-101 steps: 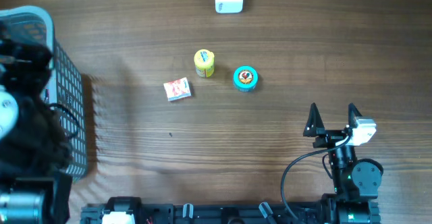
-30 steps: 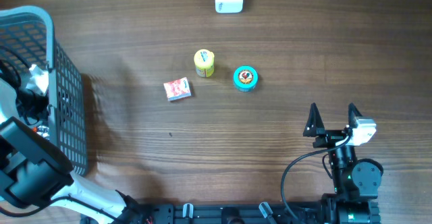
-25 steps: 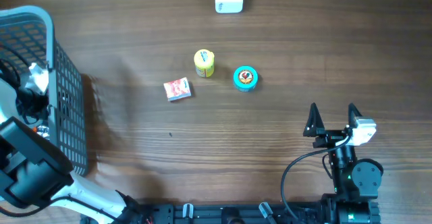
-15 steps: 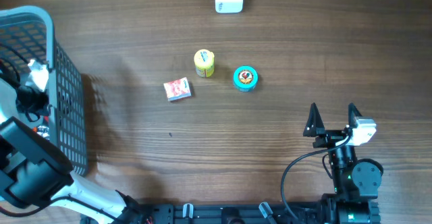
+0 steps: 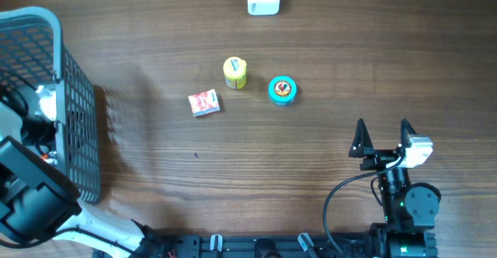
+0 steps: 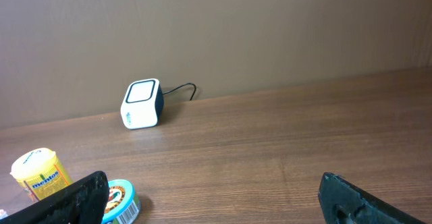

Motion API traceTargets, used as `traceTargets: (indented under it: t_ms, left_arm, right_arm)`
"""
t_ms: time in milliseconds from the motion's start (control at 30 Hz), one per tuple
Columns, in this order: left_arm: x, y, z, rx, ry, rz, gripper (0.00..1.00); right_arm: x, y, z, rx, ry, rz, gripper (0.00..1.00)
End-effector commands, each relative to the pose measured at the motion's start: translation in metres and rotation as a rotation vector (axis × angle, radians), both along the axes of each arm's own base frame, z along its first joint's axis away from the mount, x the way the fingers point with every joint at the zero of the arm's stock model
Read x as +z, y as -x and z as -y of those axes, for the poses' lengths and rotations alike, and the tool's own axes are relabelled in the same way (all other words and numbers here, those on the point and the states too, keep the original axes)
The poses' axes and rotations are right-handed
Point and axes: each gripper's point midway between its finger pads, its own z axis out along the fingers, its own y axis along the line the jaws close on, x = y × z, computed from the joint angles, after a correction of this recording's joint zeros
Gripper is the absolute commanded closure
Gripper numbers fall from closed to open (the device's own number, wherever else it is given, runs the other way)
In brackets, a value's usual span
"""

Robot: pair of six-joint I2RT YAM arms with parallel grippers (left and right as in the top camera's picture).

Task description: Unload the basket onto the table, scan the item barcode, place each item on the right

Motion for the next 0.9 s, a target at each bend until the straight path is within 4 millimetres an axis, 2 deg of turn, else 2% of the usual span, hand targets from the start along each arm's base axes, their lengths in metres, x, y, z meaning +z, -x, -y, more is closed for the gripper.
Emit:
traceTargets:
  t_ms: [0,100,167,200,267,300,333,400,433,500,667,733,867]
  left_arm:
    - [-0.013,0.017,-0.011,0.029,-0.033,-0.067,0.00]
    - [-0.013,0.014,-0.014,0.030,-0.044,-0.057,0.02]
    - [-0.012,0.013,-0.015,0.030,-0.049,-0.052,0.20]
    - [-0.012,0.013,-0.016,0.030,-0.051,-0.050,0.44]
    - [-0.012,0.011,-0.017,0.031,-0.057,-0.043,0.67]
    - [-0.012,0.011,-0.018,0.031,-0.058,-0.041,0.69]
    - [-0.012,0.011,-0.018,0.031,-0.058,-0.041,0.67]
    - [-0.012,0.011,-0.018,0.031,-0.058,-0.041,0.55]
    - [-0.012,0.011,-0.018,0.031,-0.058,-0.041,0.56]
    - [-0.012,0.010,-0.017,0.031,-0.057,-0.038,0.63]
    - [-0.012,0.007,-0.019,0.034,-0.063,-0.025,0.69]
    - [-0.011,0.006,-0.020,0.034,-0.067,-0.021,0.78]
    - [-0.011,0.006,-0.020,0.034,-0.067,-0.020,0.80]
  right_arm:
    - [0.001,0.000,0.000,-0.002,-0.008,0.006,0.00]
    - [0.001,0.000,0.000,-0.002,-0.008,0.006,0.00]
    - [0.001,0.000,0.000,-0.003,-0.008,0.006,0.00]
    - [0.001,0.000,0.000,-0.003,-0.008,0.006,0.00]
    - [0.001,0.000,0.000,-0.003,-0.008,0.006,0.00]
    - [0.001,0.000,0.000,-0.003,-0.008,0.006,0.00]
    - [0.001,0.000,0.000,-0.003,-0.008,0.006,0.00]
    - [0.001,0.000,0.000,-0.003,-0.008,0.006,0.00]
    - [0.001,0.000,0.000,-0.003,-0.008,0.006,0.00]
    - [0.001,0.000,0.000,-0.003,-0.008,0.006,0.00]
    - [0.001,0.000,0.000,-0.003,-0.008,0.006,0.00]
    - [0.001,0.000,0.000,-0.003,-0.008,0.006,0.00]
    - [0.001,0.000,0.000,-0.003,-0.008,0.006,0.00]
